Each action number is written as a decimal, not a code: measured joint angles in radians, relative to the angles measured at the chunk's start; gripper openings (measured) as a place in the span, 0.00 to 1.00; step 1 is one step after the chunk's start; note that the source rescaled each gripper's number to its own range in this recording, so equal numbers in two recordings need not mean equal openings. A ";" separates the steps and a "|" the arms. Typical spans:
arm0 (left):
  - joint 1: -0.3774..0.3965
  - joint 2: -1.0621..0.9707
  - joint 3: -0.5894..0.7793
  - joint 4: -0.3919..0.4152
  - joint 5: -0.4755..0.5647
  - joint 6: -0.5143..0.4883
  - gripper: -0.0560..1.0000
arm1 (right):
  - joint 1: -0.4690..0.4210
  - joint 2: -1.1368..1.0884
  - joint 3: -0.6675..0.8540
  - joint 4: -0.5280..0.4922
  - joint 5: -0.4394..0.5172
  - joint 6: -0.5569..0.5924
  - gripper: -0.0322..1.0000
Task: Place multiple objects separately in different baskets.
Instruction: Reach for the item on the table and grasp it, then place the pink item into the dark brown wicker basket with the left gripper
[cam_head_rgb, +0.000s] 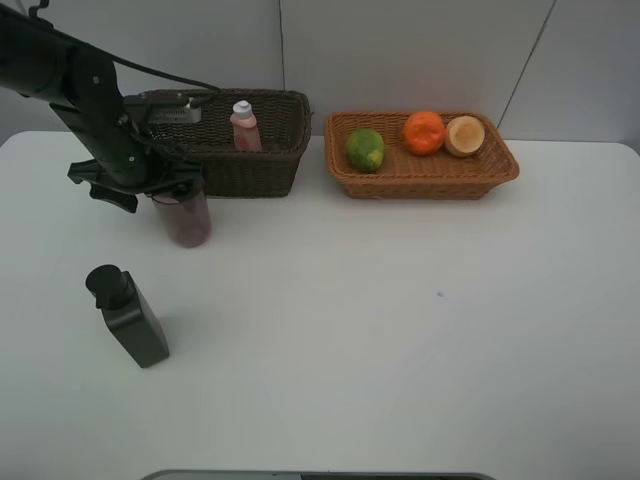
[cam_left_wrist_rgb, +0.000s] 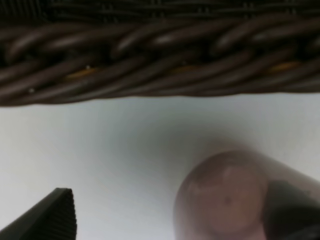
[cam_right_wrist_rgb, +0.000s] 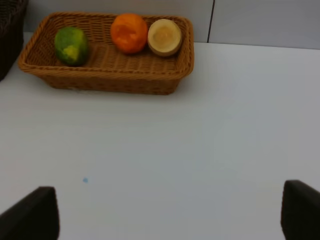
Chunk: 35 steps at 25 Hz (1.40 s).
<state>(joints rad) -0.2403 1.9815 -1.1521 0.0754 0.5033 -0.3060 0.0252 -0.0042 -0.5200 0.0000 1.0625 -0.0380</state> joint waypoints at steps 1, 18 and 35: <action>0.000 0.000 0.000 -0.001 0.000 0.000 0.86 | 0.000 0.000 0.000 0.000 0.000 0.000 0.89; 0.000 0.000 0.000 -0.018 0.002 0.000 0.05 | 0.000 0.000 0.000 0.000 0.000 0.000 0.88; 0.000 -0.293 -0.018 -0.026 0.211 -0.005 0.05 | 0.000 0.000 0.000 0.000 0.000 0.000 0.88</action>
<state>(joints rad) -0.2403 1.6880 -1.1698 0.0498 0.7141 -0.3108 0.0252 -0.0042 -0.5200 0.0000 1.0625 -0.0380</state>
